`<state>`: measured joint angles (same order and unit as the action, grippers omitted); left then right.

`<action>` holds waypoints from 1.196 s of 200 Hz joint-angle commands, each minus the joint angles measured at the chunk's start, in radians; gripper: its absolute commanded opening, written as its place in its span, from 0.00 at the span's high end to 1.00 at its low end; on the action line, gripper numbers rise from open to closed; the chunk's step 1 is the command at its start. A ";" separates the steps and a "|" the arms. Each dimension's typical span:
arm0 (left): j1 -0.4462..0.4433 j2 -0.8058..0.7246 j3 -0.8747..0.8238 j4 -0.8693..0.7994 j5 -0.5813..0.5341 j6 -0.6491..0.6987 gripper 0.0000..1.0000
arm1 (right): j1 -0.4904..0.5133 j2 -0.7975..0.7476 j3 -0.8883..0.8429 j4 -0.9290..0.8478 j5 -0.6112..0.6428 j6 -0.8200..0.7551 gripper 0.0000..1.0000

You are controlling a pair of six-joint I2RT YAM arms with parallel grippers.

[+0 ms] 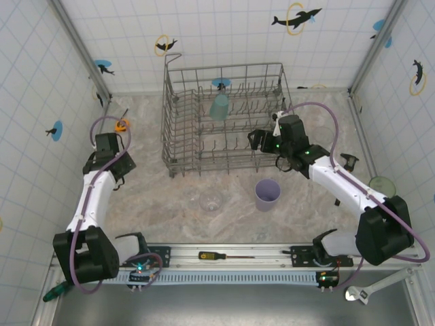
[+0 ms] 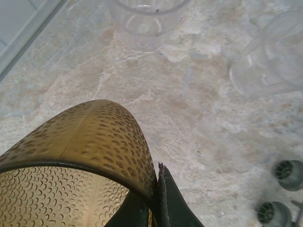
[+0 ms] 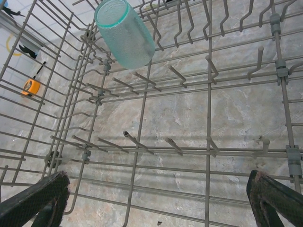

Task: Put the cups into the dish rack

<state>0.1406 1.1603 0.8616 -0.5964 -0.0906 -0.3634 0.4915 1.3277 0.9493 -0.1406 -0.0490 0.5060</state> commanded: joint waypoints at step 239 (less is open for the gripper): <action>0.006 -0.052 0.169 0.485 0.591 -0.341 1.00 | -0.119 0.173 0.217 0.142 -0.264 -0.028 0.00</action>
<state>0.1406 1.1118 1.0168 -0.2577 0.4053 -0.6262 0.3820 1.4326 1.1122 -0.0849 -0.2962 0.5041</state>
